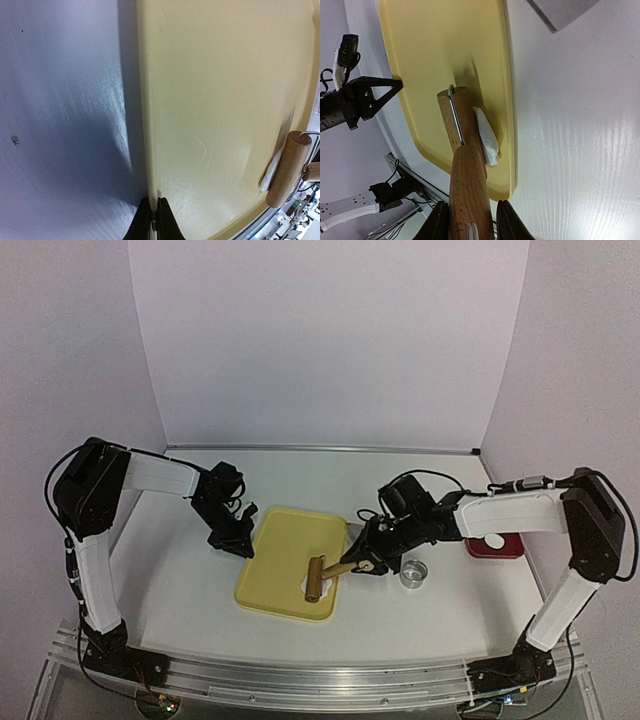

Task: Roll out the dumpling wrappers from the dough

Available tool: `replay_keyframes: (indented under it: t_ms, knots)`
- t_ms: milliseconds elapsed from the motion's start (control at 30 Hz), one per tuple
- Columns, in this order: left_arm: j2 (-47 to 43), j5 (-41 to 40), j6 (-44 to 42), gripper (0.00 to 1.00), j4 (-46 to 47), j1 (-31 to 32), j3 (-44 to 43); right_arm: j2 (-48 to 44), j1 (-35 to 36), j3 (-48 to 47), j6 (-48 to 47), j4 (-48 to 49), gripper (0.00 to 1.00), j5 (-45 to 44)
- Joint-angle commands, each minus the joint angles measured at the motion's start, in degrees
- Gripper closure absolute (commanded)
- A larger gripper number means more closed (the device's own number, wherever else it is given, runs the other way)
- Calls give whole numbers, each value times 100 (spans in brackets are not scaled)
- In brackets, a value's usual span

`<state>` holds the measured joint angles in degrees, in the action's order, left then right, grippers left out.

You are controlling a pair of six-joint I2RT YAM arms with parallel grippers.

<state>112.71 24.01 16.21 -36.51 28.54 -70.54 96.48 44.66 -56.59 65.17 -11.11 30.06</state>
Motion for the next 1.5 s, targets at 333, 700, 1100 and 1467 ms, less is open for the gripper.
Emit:
replay_keyframes:
  t_ms: [333,700,1100,1467]
  knots:
    - [225,-591,-425,100,-145,-144,93,-70,-61,892,142,-1590,100,-955]
    - [195,-600,-409,100,-138,-155,110,1153,-1,37,-116,-1580,100,-815]
    - [209,-558,-407,100,-102,-225,109,89,-89,1144,177,-1639,100,-959]
    - [170,-552,-395,100,-63,-255,155,568,-116,400,-124,-1938,100,-1043]
